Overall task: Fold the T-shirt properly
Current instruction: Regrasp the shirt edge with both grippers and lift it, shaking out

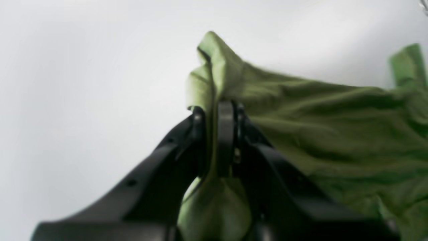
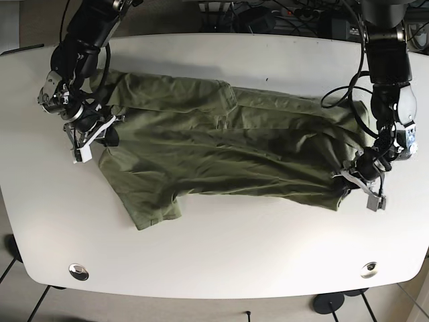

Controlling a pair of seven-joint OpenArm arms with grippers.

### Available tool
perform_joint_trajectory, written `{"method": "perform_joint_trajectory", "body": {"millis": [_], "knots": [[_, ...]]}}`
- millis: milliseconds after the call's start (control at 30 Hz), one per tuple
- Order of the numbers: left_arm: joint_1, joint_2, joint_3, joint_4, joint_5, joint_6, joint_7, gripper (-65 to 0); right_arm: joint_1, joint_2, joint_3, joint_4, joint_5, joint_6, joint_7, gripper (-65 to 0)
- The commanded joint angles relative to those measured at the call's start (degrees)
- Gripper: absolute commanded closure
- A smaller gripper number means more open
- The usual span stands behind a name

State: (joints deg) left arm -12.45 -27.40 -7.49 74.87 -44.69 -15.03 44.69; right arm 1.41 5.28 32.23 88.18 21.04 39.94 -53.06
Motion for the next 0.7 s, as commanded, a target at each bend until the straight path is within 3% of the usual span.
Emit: {"method": "perform_joint_trajectory", "body": {"millis": [33,167,333,433,567,700], "knots": [[-0.52,-1.31,-1.79,4.73,0.07,0.13,1.6,0.0,0.48,0.83,-0.01,5.4,0.9,0.06,-0.79,-1.7],[-2.45,-1.31,-3.9,10.01,-0.02,0.13,5.73,0.0,5.05,1.36,-0.1,10.24,0.28,0.06,-5.71,-1.7],[-16.34,-1.66,-2.4,6.67,0.25,-0.14,5.99,0.0,20.26,7.25,-0.89,6.72,0.28,0.06,-10.72,-1.7],[-31.2,-3.24,2.96,-3.27,0.25,-0.14,5.64,0.0,32.48,11.47,-6.34,0.57,0.81,0.06,-11.07,-1.7],[-46.06,-3.5,8.67,-11.62,0.25,-0.14,2.39,0.0,47.43,14.81,-11.26,-6.2,0.9,0.06,-10.99,-1.7],[-56.26,-3.59,12.63,-14.96,0.16,-0.14,1.16,0.0,59.38,15.69,-13.9,-9.9,0.72,0.06,-11.16,-1.7]]}}
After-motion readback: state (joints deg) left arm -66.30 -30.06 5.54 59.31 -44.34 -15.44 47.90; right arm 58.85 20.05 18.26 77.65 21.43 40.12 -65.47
